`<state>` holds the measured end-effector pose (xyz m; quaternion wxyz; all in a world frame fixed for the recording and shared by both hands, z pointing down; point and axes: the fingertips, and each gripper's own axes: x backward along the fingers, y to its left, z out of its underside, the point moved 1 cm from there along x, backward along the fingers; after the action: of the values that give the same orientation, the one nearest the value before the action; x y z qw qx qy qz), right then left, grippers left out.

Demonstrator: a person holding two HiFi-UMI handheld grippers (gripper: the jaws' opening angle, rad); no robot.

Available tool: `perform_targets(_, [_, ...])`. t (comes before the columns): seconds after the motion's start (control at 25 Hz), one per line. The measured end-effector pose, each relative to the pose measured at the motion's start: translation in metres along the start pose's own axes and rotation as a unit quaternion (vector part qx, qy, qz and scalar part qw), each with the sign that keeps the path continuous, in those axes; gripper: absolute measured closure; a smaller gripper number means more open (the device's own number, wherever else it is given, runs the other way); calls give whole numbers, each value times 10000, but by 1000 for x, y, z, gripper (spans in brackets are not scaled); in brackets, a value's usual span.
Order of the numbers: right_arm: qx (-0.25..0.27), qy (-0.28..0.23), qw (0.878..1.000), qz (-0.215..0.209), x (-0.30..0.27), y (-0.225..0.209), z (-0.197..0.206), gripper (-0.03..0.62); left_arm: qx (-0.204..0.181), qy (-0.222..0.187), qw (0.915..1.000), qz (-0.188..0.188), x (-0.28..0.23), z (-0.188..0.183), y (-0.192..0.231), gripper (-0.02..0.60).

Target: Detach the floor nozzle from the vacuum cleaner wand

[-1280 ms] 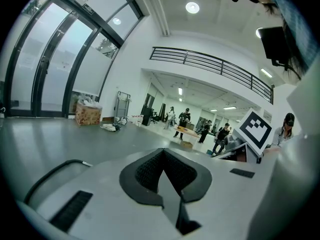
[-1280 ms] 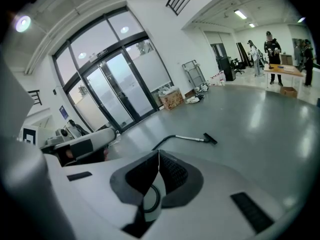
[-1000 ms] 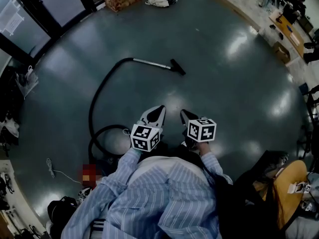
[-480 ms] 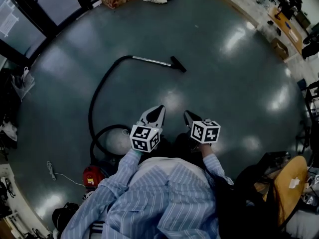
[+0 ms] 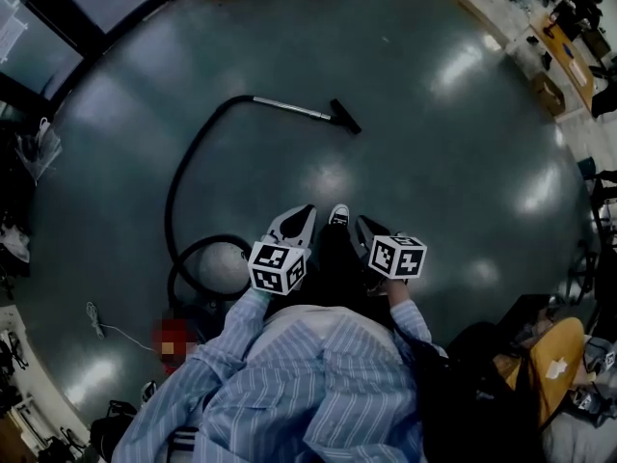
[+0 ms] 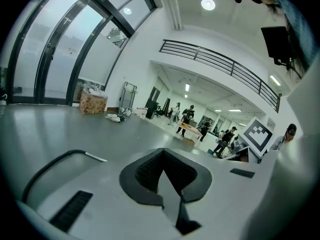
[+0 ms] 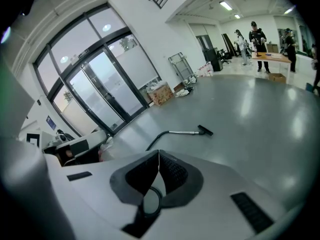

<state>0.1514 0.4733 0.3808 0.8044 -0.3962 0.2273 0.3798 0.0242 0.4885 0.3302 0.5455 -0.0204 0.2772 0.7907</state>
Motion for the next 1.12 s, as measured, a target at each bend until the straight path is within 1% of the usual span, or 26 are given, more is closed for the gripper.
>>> perform_targets(0.16, [23, -5, 9999, -122, -30, -19, -44, 586, -1, 43, 9999, -116, -40, -17, 19, 575])
perform_targets(0.32, [166, -67, 9995, -251, -50, -47, -107, 586, -74, -32, 9998, -188, -94, -53, 27, 575])
perform_targets(0.44, [165, -119, 9994, -291, -58, -75, -153, 586, -103, -100, 9996, -225, -137, -82, 25, 575])
perform_targets(0.56, [129, -101, 9993, -330, -70, -98, -183, 585, -148, -106, 9995, -246, -174, -101, 28, 575])
perform_targets(0.76, [62, 44, 9991, -410, -91, -125, -209, 585, -294, -51, 9990, -327, -210, -122, 29, 575])
perform_targets(0.88, [-5, 139, 9988, -460, -100, -135, -217, 586, -216, -102, 9993, -273, -221, -132, 25, 575])
perform_targets(0.96, [-55, 209, 9986, -492, -109, -135, -221, 585, -107, -169, 9995, -248, -225, -141, 28, 575])
perform_targets(1.04, [-44, 307, 9981, -538, -118, -129, -222, 585, -54, -161, 9993, -334, -226, -149, 39, 575])
perform_targets(1.12, [113, 404, 9973, -603, -127, -122, -221, 585, -83, -91, 9991, -411, -228, -151, 52, 575])
